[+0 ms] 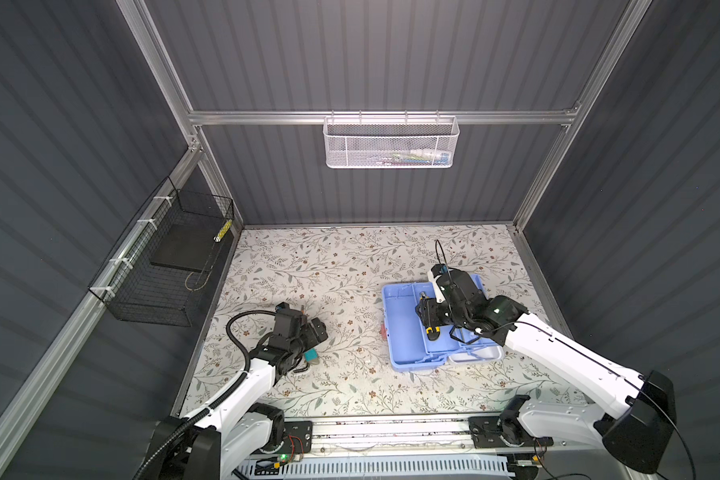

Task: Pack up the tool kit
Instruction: 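Open the right gripper to release the knife and lift away, then reach the right gripper back to the teal utility knife in the pile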

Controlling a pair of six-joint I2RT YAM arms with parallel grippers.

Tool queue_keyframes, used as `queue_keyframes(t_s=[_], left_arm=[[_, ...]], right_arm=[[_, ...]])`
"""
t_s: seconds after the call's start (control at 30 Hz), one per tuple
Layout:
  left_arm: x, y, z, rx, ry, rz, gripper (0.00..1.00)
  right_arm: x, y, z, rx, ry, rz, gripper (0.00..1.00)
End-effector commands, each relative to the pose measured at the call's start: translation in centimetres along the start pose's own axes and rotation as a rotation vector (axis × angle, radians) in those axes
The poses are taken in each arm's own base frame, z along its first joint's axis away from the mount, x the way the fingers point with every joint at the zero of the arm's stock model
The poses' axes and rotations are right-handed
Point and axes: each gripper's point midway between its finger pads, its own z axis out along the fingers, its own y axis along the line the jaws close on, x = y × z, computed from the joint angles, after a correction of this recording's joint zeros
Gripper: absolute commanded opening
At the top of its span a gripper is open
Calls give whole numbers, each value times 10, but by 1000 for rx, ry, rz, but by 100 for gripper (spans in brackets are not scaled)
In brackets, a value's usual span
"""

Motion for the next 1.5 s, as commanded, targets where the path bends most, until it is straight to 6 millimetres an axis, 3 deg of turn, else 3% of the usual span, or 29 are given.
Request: queue_keyframes(t_s=[0.0,0.27,0.53,0.6,0.73,0.87,1.0,1.1,1.23,1.37,1.47], left_arm=[[1,-12,3,59,0,-16,99],[8,-26,8,117,10,-42,100],[16,-49,9,100,9,33,100],[7,-42,3,34,-16,57,99],[-26,-24,-30,-125,-125,137,99],[-44,8,-49,-225,-147,86,100],[-41,28,-55,-201,-145,-52,99],[-38,40,-67,-243,-170,-85,99],[-34,45,-78,-235,-198,-115,99],[-33,57,-91,-282,-229,-122,99],[-32,56,-93,-259,-238,-121,99]], right_arm=[[-2,1,-1,-10,-12,-14,59],[-1,5,4,-27,6,-30,59],[3,23,17,-80,57,-33,59],[2,40,22,-110,63,-60,60],[-3,77,38,-130,77,-155,60],[-10,112,61,-178,99,-205,60],[0,148,99,-199,215,-179,59],[18,175,132,-170,270,-246,60],[43,213,158,-202,328,-309,60],[57,227,174,-189,343,-358,61],[66,233,180,-175,365,-390,62]])
